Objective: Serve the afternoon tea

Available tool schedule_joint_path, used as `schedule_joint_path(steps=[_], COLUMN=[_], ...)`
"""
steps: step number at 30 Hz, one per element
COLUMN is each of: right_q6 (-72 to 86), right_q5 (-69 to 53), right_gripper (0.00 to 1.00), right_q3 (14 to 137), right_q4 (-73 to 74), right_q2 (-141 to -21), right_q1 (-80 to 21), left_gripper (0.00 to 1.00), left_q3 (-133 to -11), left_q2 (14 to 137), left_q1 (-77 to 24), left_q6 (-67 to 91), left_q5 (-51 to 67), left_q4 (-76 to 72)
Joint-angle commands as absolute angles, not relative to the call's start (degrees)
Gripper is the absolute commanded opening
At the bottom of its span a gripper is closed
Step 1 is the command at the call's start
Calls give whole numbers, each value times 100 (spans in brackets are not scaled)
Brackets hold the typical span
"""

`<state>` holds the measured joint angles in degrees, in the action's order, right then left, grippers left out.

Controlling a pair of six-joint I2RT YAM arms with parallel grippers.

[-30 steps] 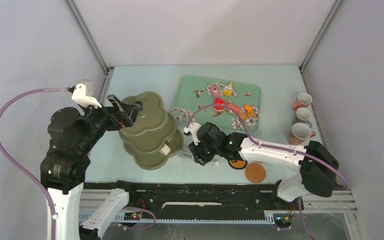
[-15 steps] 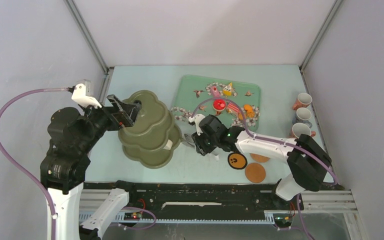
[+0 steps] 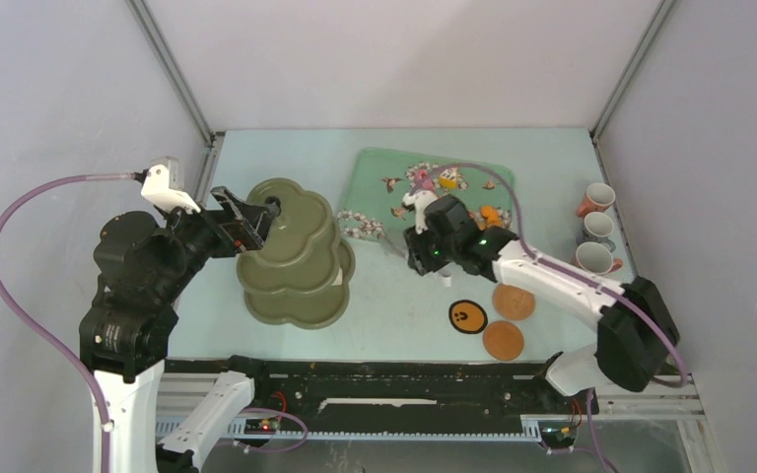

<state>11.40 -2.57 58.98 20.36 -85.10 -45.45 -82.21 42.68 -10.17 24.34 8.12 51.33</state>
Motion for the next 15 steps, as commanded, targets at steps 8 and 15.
schedule_joint_path(steps=[8,15], right_q6=[-293,-692], right_q5=[-747,-1330], right_gripper=[37,38], right_q3=[6195,6387], right_q4=[2915,3074], right_q2=[-7542,-7566], right_q1=[-2288,-1322], left_gripper=[98,98], left_q3=[-8215,-8183], left_q2=[4263,4274], left_q1=[-1046,-1046], left_q6=[2339,2347], left_q5=[800,833], left_q4=[4989,4952])
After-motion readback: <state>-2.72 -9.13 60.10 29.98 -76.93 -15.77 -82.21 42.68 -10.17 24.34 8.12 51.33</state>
